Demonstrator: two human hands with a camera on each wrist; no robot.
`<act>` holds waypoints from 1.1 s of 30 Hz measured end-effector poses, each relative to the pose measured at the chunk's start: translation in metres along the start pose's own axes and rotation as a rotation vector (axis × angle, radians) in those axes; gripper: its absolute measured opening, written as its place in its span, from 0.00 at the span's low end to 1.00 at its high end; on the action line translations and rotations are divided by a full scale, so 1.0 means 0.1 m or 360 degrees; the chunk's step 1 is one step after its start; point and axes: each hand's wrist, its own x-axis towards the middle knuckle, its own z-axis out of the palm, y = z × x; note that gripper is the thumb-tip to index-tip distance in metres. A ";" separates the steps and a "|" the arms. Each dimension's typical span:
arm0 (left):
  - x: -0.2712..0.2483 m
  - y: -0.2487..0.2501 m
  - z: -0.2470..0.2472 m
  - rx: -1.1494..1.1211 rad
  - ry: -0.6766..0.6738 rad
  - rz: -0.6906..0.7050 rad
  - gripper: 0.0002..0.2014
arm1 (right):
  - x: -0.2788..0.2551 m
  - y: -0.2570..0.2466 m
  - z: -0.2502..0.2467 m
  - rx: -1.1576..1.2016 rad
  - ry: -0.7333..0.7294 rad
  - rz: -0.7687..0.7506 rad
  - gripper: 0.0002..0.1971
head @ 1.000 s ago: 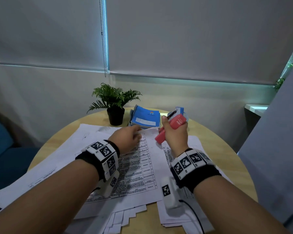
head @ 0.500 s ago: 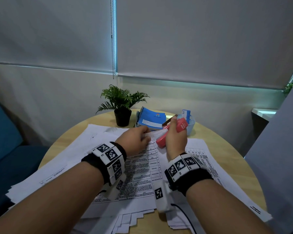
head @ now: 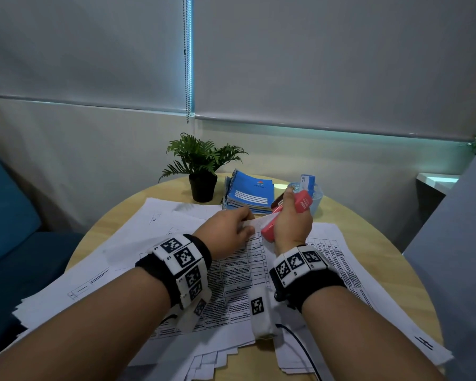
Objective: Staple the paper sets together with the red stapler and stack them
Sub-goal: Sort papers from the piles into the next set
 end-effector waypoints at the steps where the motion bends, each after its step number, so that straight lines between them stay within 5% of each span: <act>1: 0.01 0.00 0.00 0.0023 0.0008 0.0008 0.02 | 0.00 -0.01 -0.01 0.0013 -0.0020 -0.0003 0.18; 8: 0.12 -0.13 -0.18 0.0118 0.0191 -0.0157 0.02 | -0.10 -0.34 -0.26 0.0323 -0.0056 -0.0347 0.08; 13: 0.16 -0.18 -0.41 0.0156 0.0399 -0.0227 0.04 | -0.03 -0.38 -0.52 0.0289 -0.0227 -0.0482 0.10; 15: 0.17 -0.16 -0.51 0.0091 0.0509 -0.0260 0.05 | 0.02 -0.23 -0.57 0.0187 -0.0442 -0.0393 0.13; 18: 0.20 -0.12 -0.66 -0.0023 0.0698 -0.0253 0.06 | -0.03 -0.02 -0.64 0.0005 -0.0744 -0.0115 0.31; 24: 0.20 0.02 -0.80 -0.0299 0.0975 -0.0204 0.04 | -0.20 0.00 -0.70 0.0075 -0.1245 0.0278 0.24; 28: 0.16 -0.01 -0.78 -0.0277 0.0885 -0.0263 0.06 | -0.15 -0.03 -0.70 0.0019 -0.1147 0.0279 0.24; 33: 0.10 -0.19 -0.67 -0.0017 0.0307 -0.0418 0.17 | 0.10 -0.14 -0.85 -0.0252 -0.1045 0.0368 0.20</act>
